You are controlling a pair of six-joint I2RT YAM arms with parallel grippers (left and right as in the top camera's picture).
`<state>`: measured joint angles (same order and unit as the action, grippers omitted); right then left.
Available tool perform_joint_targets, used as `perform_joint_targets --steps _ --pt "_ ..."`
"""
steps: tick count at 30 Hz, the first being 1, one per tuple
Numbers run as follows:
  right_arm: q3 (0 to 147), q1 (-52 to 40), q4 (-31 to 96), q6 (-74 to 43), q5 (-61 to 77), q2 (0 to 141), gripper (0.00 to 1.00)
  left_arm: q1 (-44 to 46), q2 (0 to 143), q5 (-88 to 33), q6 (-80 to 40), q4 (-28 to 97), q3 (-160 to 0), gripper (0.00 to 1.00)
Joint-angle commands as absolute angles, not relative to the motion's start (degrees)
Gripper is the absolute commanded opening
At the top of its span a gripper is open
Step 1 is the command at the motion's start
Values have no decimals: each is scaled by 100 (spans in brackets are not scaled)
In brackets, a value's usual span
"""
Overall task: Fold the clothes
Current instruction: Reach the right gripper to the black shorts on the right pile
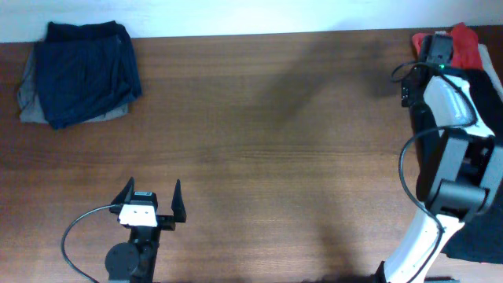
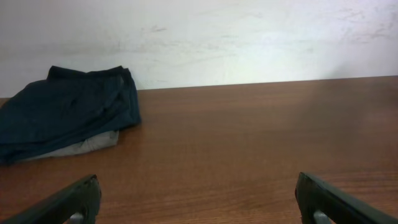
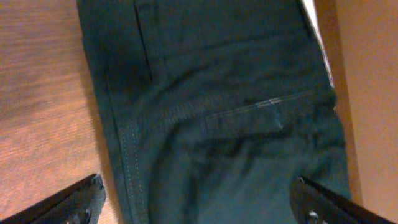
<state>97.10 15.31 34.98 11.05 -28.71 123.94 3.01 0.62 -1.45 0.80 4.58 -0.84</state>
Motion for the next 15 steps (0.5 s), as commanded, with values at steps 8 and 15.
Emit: perform_joint_targets --steps 8,15 --pt "9859 1551 2862 1459 -2703 13327 98 296 36 -145 43 473 -54 99" --pt "9870 1662 2888 1459 -2995 13537 45 296 36 -145 43 473 -54 99"
